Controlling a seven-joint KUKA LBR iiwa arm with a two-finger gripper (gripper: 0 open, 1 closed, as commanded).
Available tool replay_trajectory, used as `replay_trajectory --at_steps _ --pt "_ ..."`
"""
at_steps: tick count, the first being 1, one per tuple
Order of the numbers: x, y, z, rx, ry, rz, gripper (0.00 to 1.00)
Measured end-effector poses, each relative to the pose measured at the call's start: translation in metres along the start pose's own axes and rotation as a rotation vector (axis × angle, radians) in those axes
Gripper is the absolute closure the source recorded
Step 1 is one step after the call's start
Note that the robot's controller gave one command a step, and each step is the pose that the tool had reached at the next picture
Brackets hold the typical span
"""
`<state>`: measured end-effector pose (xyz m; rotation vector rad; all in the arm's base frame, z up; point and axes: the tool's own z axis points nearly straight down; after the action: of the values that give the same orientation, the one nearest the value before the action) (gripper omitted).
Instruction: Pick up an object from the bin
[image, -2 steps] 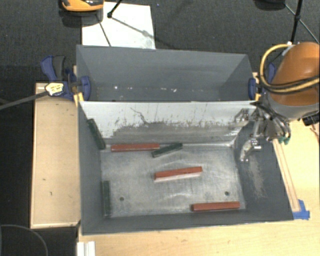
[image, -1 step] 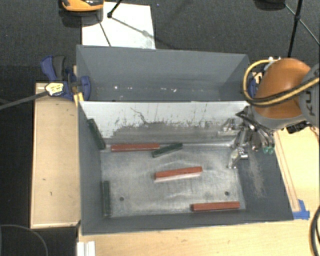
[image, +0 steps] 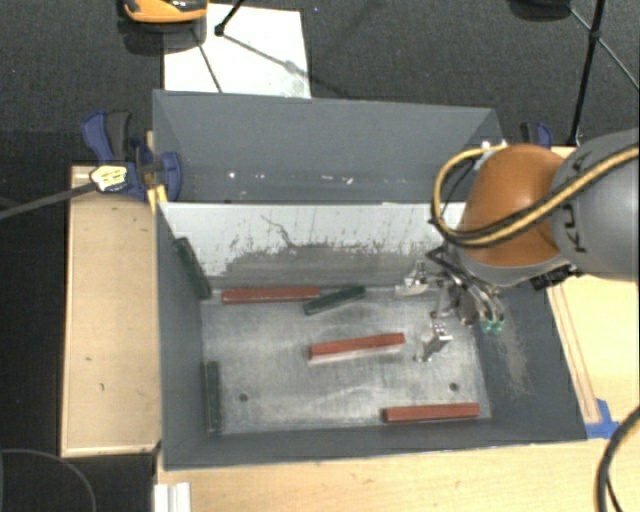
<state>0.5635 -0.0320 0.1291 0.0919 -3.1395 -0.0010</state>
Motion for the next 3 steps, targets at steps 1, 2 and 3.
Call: replay_trajectory --at_steps 1,2,3 --pt "-0.020 -0.003 0.053 0.001 -0.018 -0.053 1.00" --pt "-0.020 -0.003 0.053 0.001 -0.018 -0.053 1.00" --pt "-0.020 0.003 0.007 -0.001 0.002 -0.036 1.00"
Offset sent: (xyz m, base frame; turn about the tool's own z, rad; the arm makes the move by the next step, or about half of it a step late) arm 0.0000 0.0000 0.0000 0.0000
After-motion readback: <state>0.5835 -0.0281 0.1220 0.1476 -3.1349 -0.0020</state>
